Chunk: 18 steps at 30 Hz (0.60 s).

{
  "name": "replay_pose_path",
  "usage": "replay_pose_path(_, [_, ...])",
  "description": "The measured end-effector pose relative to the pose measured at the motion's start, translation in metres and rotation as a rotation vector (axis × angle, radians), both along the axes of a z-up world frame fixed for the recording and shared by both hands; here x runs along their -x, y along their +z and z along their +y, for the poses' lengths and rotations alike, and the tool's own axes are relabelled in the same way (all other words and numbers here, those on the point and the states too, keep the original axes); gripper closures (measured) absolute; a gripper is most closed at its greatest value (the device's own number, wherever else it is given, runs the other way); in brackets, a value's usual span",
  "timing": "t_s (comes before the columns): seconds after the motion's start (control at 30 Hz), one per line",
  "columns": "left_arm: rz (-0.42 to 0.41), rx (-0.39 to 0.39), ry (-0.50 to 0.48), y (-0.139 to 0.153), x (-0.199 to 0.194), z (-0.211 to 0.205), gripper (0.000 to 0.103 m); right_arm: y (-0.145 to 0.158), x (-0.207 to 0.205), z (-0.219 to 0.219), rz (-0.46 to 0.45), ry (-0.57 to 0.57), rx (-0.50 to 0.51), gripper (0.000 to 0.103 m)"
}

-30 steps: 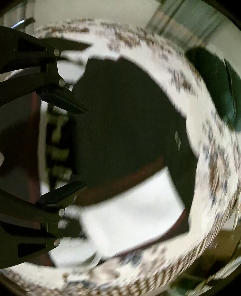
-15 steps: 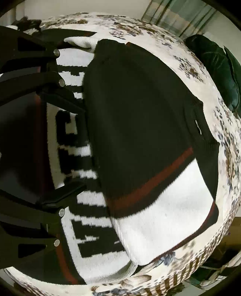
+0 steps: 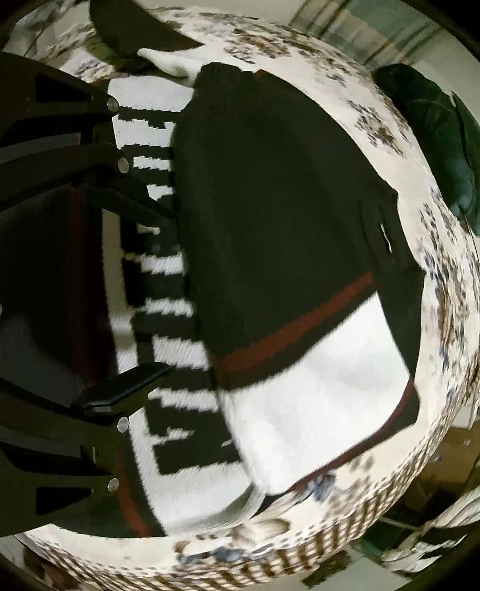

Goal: Fold small clothes

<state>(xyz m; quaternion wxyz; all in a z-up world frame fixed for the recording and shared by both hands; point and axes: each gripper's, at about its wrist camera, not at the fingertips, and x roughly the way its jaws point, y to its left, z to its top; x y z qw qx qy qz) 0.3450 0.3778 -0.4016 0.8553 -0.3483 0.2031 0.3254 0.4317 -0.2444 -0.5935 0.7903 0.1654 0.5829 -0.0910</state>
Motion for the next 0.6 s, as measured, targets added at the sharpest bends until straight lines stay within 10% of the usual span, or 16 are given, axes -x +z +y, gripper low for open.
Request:
replay_pose_path(0.3, [-0.059,-0.157,-0.471,0.103,-0.089,-0.187,0.092,-0.002,0.025,-0.063,0.013,-0.13,-0.082,0.025])
replay_pose_path(0.6, [0.194,-0.16,-1.07,0.018,-0.137,-0.478,0.092,-0.011,0.06,-0.137,0.025,-0.272,-0.142,0.025])
